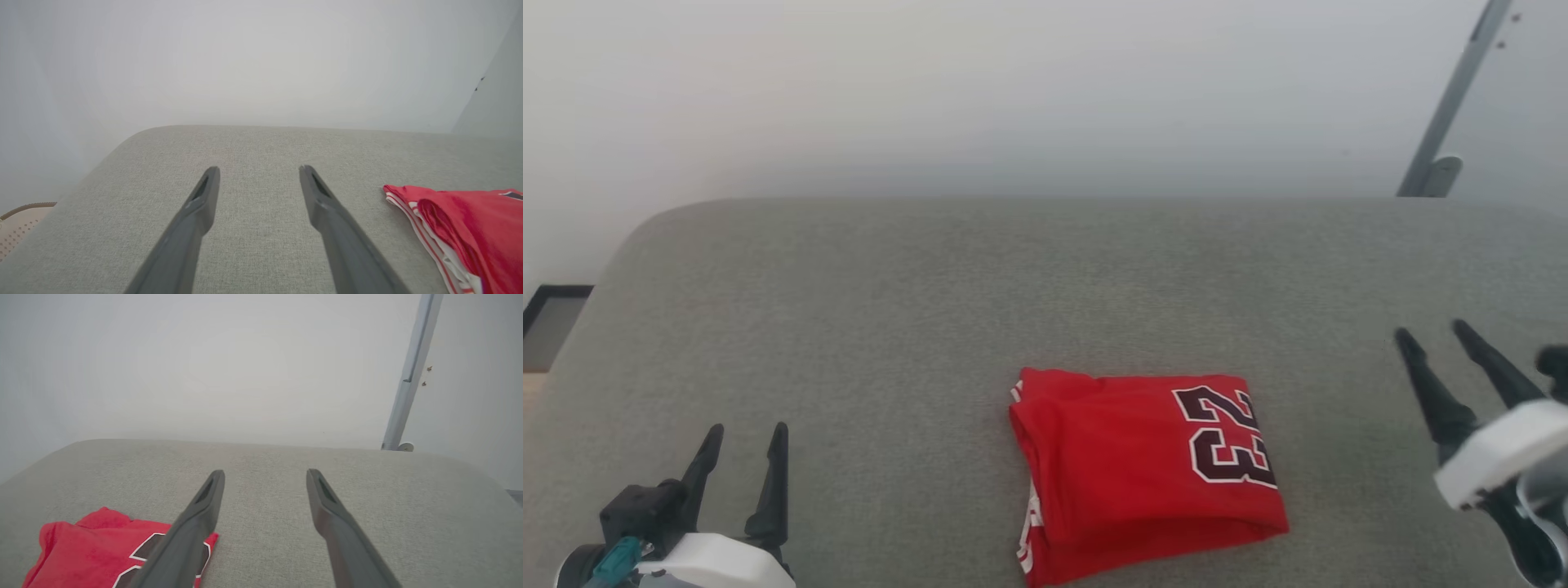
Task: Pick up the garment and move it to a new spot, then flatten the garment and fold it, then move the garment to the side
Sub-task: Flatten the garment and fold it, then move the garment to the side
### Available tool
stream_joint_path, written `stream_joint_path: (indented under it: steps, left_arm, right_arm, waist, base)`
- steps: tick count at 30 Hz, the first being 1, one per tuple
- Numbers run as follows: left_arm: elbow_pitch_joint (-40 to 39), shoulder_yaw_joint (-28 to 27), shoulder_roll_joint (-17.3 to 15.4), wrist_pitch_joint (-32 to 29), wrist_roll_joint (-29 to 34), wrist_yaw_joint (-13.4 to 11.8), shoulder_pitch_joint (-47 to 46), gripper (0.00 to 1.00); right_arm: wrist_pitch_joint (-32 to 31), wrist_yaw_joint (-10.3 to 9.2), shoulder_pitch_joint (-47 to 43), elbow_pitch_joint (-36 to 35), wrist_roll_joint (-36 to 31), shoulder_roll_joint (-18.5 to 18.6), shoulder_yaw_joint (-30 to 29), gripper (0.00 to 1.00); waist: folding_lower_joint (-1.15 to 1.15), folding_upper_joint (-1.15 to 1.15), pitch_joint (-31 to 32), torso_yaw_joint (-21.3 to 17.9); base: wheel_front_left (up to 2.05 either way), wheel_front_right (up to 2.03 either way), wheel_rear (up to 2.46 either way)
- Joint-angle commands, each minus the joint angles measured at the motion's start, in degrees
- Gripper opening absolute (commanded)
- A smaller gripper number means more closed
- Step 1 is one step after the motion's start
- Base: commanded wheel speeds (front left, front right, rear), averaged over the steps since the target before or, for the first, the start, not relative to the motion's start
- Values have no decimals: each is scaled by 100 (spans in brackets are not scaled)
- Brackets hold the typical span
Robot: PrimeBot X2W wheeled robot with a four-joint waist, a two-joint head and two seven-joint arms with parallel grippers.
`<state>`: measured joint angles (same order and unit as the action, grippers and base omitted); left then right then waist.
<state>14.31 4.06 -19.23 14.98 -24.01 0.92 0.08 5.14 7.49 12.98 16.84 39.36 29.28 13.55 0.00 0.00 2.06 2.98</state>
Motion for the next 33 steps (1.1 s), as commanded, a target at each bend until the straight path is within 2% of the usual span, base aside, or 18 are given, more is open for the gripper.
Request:
stream_joint_path:
  steps: [1,7,14,33]
  left_arm:
    - [-24,-25,-15,24,43,-13,82,100]
    - [-91,-90,-47,23,27,-40,164,100]
    - [-128,-136,-50,24,25,-75,218,100]
    - [-151,-112,-21,25,44,-80,202,100]
  right_arm:
    - [148,-1,-109,-10,-77,3,-82,100]
    - [574,-1,-505,88,-225,-196,-536,100]
    - [725,-1,-880,110,-449,-414,-859,100]
    - [649,-1,-1083,-85,-603,-597,-1111,100]
  waist:
    - [0,0,15,-62]
    - [0,0,29,-237]
    - [0,0,39,-376]
    - [0,0,60,-360]
  base:
    - [0,0,0]
    - [0,0,0]
    - [0,0,0]
    - [0,0,0]
